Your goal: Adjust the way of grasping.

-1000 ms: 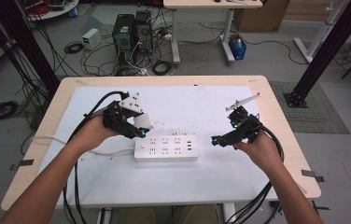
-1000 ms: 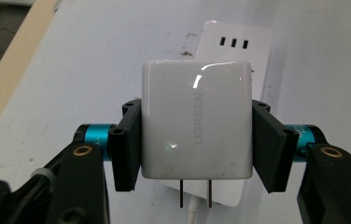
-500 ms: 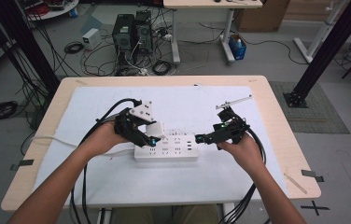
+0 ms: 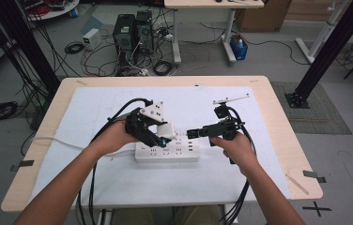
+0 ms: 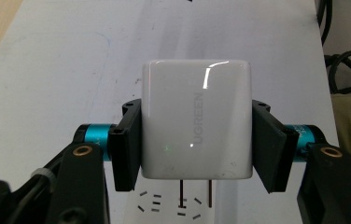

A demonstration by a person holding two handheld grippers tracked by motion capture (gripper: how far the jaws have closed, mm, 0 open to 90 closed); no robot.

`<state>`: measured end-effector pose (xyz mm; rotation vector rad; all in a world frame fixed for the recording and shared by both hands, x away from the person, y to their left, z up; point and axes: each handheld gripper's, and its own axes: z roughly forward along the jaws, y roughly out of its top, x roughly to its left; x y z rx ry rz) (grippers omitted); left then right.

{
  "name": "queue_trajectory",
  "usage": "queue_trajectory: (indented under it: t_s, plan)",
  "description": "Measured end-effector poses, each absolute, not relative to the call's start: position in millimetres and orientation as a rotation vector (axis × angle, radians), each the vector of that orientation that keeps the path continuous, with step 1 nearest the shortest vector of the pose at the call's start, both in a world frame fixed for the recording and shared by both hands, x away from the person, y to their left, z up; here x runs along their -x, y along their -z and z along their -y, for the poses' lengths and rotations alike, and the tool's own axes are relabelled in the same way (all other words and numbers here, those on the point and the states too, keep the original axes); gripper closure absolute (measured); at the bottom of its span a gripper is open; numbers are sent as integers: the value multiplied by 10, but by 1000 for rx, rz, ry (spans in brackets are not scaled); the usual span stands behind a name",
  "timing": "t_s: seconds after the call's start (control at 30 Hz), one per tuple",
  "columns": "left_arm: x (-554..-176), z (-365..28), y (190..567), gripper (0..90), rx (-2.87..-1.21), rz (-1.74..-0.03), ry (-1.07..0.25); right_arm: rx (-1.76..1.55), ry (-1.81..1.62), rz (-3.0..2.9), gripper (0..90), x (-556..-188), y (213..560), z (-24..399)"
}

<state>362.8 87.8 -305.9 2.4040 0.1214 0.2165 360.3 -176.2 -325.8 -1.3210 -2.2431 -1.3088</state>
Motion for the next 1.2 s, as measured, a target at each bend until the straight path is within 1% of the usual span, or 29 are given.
queue_trajectory:
  t_s: [0.2,0.27,0.33,0.47,0.53,0.6,0.87,0.9,0.93,0.97,1.07,1.2]
  plan:
    - [-3635,-784,3049,425,-2391,-94,-212,1292,1328,2095,23,-3636,3293,1678]
    - [-3635,-760,3044,425,-2393,-87,-209,1296,1326,2092,43,-3647,3299,1653]
    - [-3632,-745,3040,425,-2386,-83,-211,1303,1322,2076,44,-3666,3312,1633]
    - [-3630,-716,3047,425,-2404,-68,-233,1342,1330,2038,48,-3700,3329,1627]
    - [-3628,-697,3058,425,-2412,-53,-239,1350,1335,1995,80,-3725,3346,1634]
    - [-3621,-681,3066,425,-2416,-47,-241,1338,1348,1959,178,-3746,3365,1649]
    - [-3619,-649,3074,425,-2415,-28,-257,1319,1283,1900,180,-3768,3446,1577]
    - [-3616,-646,3075,425,-2417,-28,-257,1315,1285,1901,210,-3770,3455,1565]
    - [-3615,-642,3077,425,-2420,-23,-257,1312,1290,1892,267,-3767,3457,1559]
    - [-3614,-639,3078,425,-2421,-21,-257,1307,1304,1886,299,-3769,3460,1559]
    - [-3611,-634,3081,425,-2422,-18,-259,1306,1302,1874,320,-3783,3478,1556]
    - [-3614,-633,3083,425,-2420,-17,-261,1311,1291,1835,326,-3785,3510,1553]
